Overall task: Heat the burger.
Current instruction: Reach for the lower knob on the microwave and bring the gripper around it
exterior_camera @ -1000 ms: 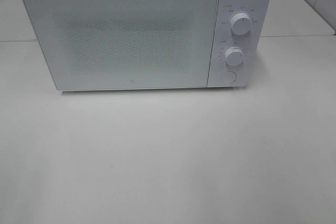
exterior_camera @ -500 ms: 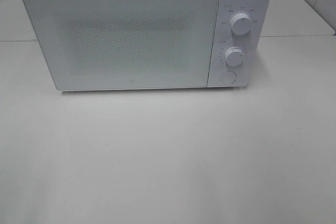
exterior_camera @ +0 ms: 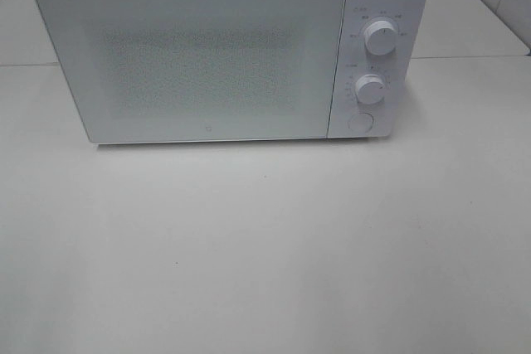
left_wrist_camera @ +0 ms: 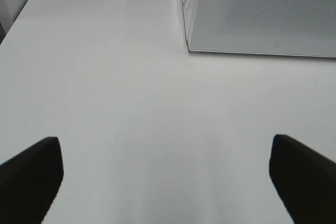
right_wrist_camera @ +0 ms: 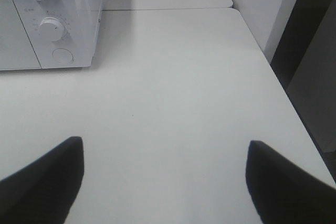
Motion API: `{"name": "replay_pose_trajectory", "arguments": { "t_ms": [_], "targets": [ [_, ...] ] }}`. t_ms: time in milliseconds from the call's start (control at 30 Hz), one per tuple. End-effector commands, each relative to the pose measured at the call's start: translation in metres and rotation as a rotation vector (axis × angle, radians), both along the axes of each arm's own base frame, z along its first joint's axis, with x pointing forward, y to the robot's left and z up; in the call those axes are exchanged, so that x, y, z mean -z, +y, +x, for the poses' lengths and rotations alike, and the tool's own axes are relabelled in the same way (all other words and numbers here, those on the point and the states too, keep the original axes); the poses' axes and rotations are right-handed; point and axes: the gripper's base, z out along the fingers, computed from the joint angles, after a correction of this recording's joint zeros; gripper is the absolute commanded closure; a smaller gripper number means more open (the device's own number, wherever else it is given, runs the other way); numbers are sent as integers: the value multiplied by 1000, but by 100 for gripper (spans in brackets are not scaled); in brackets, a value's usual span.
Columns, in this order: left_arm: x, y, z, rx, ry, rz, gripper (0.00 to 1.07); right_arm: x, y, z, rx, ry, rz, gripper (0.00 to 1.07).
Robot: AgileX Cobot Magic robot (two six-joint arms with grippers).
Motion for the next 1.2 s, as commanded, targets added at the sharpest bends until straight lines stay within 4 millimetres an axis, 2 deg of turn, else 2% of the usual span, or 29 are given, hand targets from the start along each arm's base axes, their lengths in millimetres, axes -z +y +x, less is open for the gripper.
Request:
{"name": "replay_pose_trajectory", "arguments": {
  "t_ms": [33,800,967,1033,1133,1200],
  "targets": [
    [-1,0,-1,-2,-31,-4,6,1,0,-4,9,-34,11,31],
    [-1,0,-1,-2,-31,-4,6,0,0,-3,9,-31,10,31],
    [-1,0,-1,-2,-31,-4,6,-6,0,-4,3,-71,11,30],
    [-1,0,-1,-2,-31,-4,6,-11,1,4,-3,-69,1,25],
    [-1,0,-1,-2,-31,-4,6,-12,1,7,-4,-61,-1,24],
    [-1,0,-1,-2,-31,-4,6,-18,4,23,-20,-56,-10,22]
  ]
}}
